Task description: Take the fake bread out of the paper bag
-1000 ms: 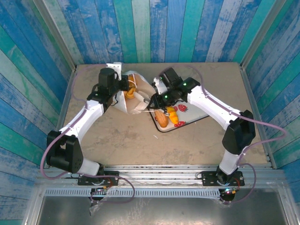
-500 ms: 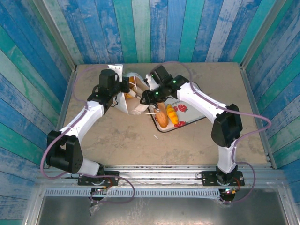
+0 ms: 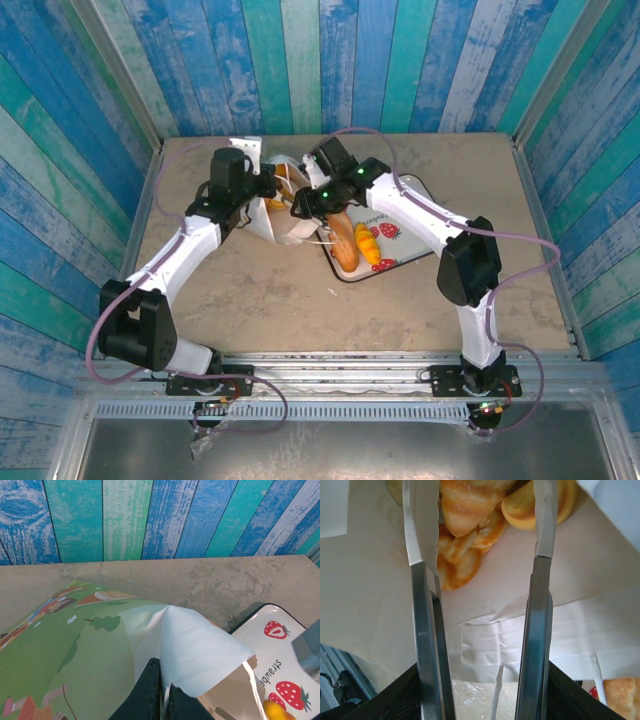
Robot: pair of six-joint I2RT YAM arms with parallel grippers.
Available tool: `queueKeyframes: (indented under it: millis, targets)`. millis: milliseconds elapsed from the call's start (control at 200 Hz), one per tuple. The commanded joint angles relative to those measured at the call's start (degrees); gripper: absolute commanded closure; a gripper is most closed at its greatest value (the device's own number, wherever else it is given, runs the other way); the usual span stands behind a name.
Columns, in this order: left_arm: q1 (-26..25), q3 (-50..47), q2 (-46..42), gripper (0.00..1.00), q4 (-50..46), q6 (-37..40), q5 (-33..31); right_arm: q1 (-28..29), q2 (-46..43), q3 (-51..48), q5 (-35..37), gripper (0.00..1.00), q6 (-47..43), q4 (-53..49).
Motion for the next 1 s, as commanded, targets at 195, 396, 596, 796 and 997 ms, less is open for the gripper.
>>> queueKeyframes:
  millis: [195,396,596,796,997]
  targets:
    - [0.0,0.9,-3.8,0.92,1.0,-0.5,1.7,1.0,3.0,2.9,0.8,0.47,-0.5,-1.1]
    - [0.0,0.9,-3.8,0.92,1.3,-0.9,2.5,0.8,5.8,7.0,2.3,0.45,-0.7,-2.3]
    - [0.0,0.9,-3.4,0.92,1.8,-1.2,3.4,1.0,8.4,10.8,2.2,0.47,-1.2,-3.5]
    - [0.0,0.6,-3.2,0.92,2.3,-1.7,3.8,1.1,9.0,12.4,3.2,0.56,-2.1,-4.9]
    - [0.0,0.6,-3.3,0.92,2.3,-1.8,3.6,1.3,8.7,12.8,5.1,0.49,-2.4,-5.6]
